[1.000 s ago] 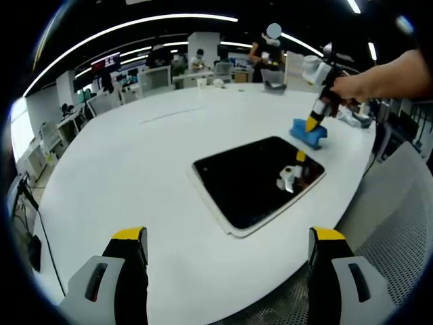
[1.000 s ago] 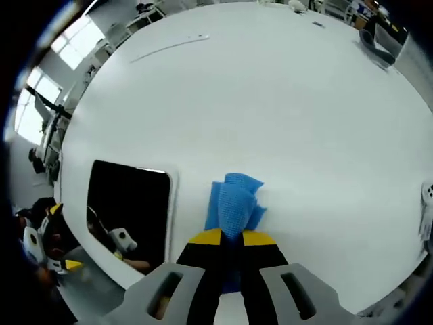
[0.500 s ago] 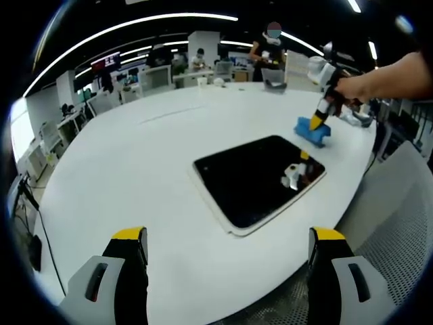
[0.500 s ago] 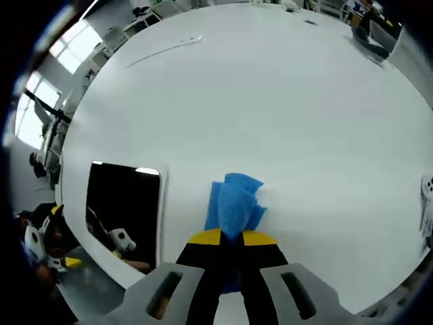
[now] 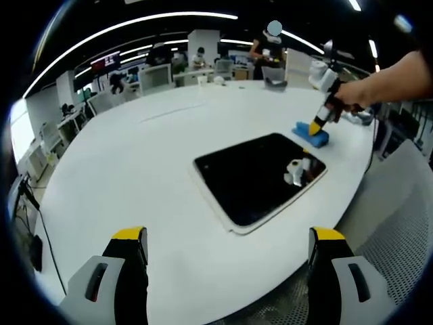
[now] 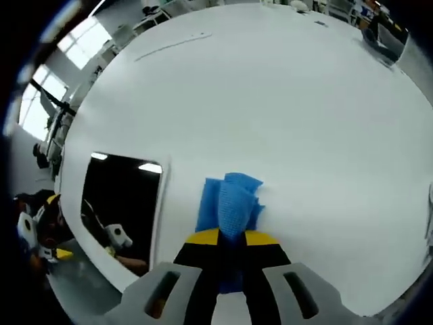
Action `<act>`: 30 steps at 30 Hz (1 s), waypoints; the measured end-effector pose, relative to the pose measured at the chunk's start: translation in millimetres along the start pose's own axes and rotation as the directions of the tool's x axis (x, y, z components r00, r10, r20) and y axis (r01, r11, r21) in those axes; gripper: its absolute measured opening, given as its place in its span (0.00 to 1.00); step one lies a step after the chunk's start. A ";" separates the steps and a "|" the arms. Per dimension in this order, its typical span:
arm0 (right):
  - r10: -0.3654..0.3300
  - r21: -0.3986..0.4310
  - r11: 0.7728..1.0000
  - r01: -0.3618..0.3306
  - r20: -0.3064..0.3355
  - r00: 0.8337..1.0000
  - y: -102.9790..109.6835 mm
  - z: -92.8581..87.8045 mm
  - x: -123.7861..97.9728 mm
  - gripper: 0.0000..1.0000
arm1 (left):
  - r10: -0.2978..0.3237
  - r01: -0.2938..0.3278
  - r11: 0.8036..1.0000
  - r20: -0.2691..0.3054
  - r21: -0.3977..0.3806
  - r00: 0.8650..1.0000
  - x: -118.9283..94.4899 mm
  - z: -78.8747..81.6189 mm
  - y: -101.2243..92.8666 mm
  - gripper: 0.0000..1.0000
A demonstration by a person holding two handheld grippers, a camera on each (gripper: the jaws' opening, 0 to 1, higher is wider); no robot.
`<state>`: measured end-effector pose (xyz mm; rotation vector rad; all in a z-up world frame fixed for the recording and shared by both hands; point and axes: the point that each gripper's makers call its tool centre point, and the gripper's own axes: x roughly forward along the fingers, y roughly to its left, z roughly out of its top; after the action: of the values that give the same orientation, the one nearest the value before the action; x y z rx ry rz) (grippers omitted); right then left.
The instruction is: Wipe the mirror surface with the cleaning cloth until all visible marks leave the cleaned area.
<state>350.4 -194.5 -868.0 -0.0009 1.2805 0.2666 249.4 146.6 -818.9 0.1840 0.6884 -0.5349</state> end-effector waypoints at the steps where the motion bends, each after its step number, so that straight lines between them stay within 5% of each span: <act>1: -0.002 -0.001 1.000 0.002 0.000 1.000 -0.5 0.7 0.1 0.06 | 0.000 0.000 1.000 0.000 0.000 1.000 0.0 0.0 0.1 0.99; 13: -0.072 -0.147 0.986 0.078 0.046 0.996 1.0 2.5 -2.3 0.16 | -0.007 0.007 1.000 -0.007 0.000 1.000 0.6 -1.3 -1.1 0.99; 27: -0.058 -0.129 0.989 0.077 0.145 0.988 11.9 4.6 -2.4 0.40 | -0.012 0.012 1.000 -0.007 -0.002 1.000 1.2 -0.1 -4.2 1.00; 30: -0.061 -0.119 0.989 0.087 0.207 0.976 8.6 12.1 -10.8 0.47 | -0.016 0.016 1.000 -0.008 -0.002 1.000 1.2 -0.5 -4.5 1.00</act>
<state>357.2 -186.5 -853.0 -0.1281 1.0568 0.2765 247.6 142.3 -820.0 0.1794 0.6989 -0.5493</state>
